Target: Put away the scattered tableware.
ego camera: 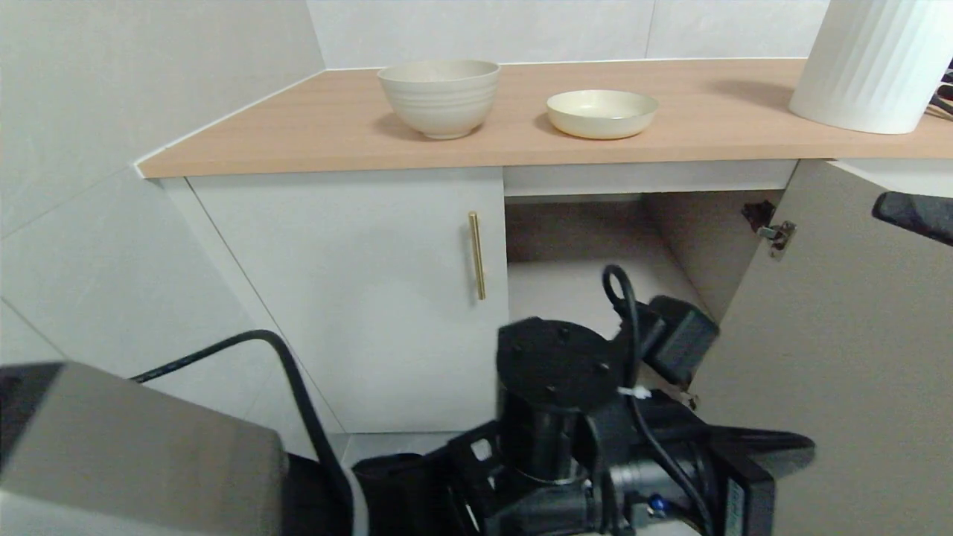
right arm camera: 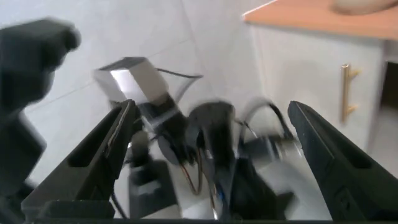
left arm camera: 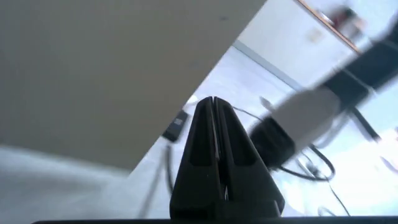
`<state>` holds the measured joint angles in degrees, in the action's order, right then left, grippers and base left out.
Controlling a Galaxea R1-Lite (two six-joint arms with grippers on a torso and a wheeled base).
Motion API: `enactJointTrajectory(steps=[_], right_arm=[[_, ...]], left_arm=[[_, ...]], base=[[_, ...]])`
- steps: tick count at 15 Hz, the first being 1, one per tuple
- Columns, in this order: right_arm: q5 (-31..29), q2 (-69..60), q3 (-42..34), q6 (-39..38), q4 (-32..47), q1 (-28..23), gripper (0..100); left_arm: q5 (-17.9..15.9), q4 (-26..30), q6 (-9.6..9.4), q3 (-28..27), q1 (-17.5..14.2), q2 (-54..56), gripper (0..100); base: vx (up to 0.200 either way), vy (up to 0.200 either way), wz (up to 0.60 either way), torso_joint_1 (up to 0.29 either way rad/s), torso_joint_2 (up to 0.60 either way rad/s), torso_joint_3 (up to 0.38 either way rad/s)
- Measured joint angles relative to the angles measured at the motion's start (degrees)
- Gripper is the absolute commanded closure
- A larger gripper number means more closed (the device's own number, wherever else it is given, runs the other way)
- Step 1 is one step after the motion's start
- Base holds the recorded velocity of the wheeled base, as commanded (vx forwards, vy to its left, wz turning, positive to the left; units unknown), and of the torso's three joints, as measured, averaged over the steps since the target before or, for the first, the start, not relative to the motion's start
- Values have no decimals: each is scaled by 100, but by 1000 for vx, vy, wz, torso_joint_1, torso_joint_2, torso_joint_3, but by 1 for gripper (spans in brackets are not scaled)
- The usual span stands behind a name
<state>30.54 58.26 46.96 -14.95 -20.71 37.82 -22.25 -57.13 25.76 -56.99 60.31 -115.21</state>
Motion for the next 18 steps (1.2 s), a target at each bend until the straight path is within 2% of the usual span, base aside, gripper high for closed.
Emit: enactJointTrajectory(steps=[2, 5, 7, 9, 10, 14, 16, 18], right_arm=[[-389, 447, 39, 6, 5, -138, 0], [-1349, 1280, 61, 151, -121, -308, 0], [-1601, 1809, 168, 395, -134, -463, 0], [-1871, 2093, 340, 430, -115, -522, 0], [-2082, 2172, 423, 436, -110, -538, 0], [-2295, 2275, 709, 441, 235, -557, 0], [-2466, 2259, 806, 439, 842, -568, 0], [-2600, 2159, 813, 436, 958, -573, 0]], left_arm=[[9, 452, -50, 313, -678, 599, 100], [96, 1534, -434, 898, -2021, 1668, 100], [455, 2199, -690, 1279, -2881, 2363, 100], [668, 2483, -833, 1540, -3396, 2889, 100], [690, 2580, -858, 1634, -3583, 3137, 0], [752, 2890, -872, 1793, -4223, 3911, 0], [895, 2872, -881, 1714, -4437, 4107, 0], [1046, 2879, -951, 1668, -4496, 4203, 0]], base=[[0, 0, 0, 0, 0, 0], [0, 0, 0, 0, 0, 0], [0, 0, 0, 0, 0, 0], [0, 0, 0, 0, 0, 0], [0, 0, 0, 0, 0, 0], [0, 0, 0, 0, 0, 0], [0, 0, 0, 0, 0, 0], [0, 0, 0, 0, 0, 0]])
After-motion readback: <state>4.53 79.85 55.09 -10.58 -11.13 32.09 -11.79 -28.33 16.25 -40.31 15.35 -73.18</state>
